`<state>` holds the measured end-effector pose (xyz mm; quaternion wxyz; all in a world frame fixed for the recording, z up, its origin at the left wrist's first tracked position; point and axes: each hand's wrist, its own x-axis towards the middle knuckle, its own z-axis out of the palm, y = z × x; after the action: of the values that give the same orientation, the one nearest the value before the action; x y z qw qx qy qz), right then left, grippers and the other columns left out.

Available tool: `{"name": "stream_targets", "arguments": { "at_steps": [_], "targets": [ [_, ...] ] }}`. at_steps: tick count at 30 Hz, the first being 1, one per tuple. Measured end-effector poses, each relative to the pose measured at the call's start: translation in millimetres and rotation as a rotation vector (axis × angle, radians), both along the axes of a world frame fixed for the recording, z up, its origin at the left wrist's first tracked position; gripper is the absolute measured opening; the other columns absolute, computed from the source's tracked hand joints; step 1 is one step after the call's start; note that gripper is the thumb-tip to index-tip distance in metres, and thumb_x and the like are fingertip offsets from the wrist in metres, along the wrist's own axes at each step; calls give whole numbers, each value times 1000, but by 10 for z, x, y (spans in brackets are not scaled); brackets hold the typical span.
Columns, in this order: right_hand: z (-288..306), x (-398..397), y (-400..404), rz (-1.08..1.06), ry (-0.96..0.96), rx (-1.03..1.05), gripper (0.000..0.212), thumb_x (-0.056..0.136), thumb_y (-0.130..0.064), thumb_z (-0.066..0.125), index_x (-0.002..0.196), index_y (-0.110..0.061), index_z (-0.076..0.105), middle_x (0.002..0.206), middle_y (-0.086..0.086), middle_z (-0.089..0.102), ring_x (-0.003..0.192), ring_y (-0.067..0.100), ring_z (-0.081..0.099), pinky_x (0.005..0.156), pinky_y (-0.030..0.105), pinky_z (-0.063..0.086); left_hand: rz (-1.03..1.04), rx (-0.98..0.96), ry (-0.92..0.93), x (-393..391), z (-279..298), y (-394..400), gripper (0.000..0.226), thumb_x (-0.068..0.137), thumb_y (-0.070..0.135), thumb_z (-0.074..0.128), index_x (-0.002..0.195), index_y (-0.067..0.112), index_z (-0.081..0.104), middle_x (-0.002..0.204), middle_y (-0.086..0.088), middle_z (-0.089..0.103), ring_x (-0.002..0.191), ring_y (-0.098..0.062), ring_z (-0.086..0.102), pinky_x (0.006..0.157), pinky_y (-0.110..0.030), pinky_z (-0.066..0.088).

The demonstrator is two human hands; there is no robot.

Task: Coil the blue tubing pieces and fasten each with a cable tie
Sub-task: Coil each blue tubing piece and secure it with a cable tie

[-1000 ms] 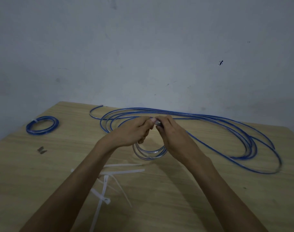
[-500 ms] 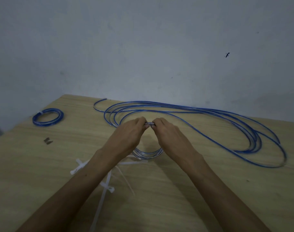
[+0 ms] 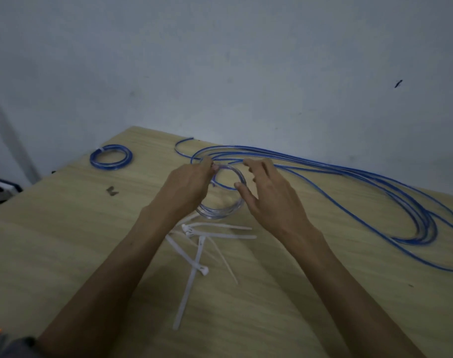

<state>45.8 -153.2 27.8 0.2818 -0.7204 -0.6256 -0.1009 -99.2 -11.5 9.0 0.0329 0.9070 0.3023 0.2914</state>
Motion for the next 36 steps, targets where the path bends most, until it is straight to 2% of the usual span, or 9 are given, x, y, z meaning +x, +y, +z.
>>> {"name": "stream_targets", "arguments": {
  "at_steps": [3,5,8,11,14,20,26,31,36],
  "targets": [
    [68,-47,-68,80,-8,-94,15,99,-36,57,95,-22,61,95,-6,57,84,19,60,74,41,50,57,-20,-28,-107,-9,114,31,109,35,28,107,11,48,73,-11,59,71,-39,58,58,-37,30],
    [52,-158,-87,204,28,-294,17,99,-32,58,89,-20,63,88,-7,61,80,15,58,76,42,52,64,-42,-23,-145,-35,133,30,109,35,27,103,12,45,65,0,48,65,-36,52,57,-38,29],
    [-122,-365,-76,330,13,-479,15,99,-30,58,107,-25,68,103,-6,63,91,16,60,82,43,53,65,-87,-8,-140,-80,133,31,109,35,26,106,11,46,62,6,39,60,-28,41,57,-37,27],
    [-298,-480,-67,368,7,-531,32,101,-33,52,133,-35,58,114,-8,49,101,19,56,83,40,50,53,-117,-9,-115,-114,123,32,109,37,26,106,12,45,63,6,40,58,-24,39,56,-37,27],
    [-371,-504,-65,366,13,-556,33,102,-32,50,135,-35,56,122,-6,49,103,18,55,81,36,47,48,-150,-14,-115,-139,129,29,109,38,25,102,17,43,65,3,44,60,-26,42,56,-37,28],
    [-355,-432,-11,391,58,-517,16,97,-26,61,111,-23,68,106,-9,54,89,11,52,79,33,46,29,-162,-32,-91,-183,124,28,109,37,25,95,18,39,64,3,44,59,-28,43,56,-38,28],
    [-105,-249,-41,387,186,-478,5,96,-32,67,98,-27,67,102,-9,61,87,6,59,78,28,49,39,-189,-46,-63,-200,129,28,109,38,25,94,18,38,62,5,43,55,-24,42,54,-38,27],
    [181,34,-153,287,297,-337,3,95,-24,67,93,-25,68,91,-14,69,80,2,64,64,11,43,90,-190,-73,-88,-226,152,31,109,36,24,93,15,40,61,3,42,52,-20,40,54,-37,26],
    [333,258,-216,164,379,-129,7,91,-22,70,85,-25,68,79,-14,69,71,4,65,66,18,50,189,-225,-134,-109,-241,165,28,109,30,27,92,11,38,61,0,41,51,-21,37,56,-37,25]
  ]
}}
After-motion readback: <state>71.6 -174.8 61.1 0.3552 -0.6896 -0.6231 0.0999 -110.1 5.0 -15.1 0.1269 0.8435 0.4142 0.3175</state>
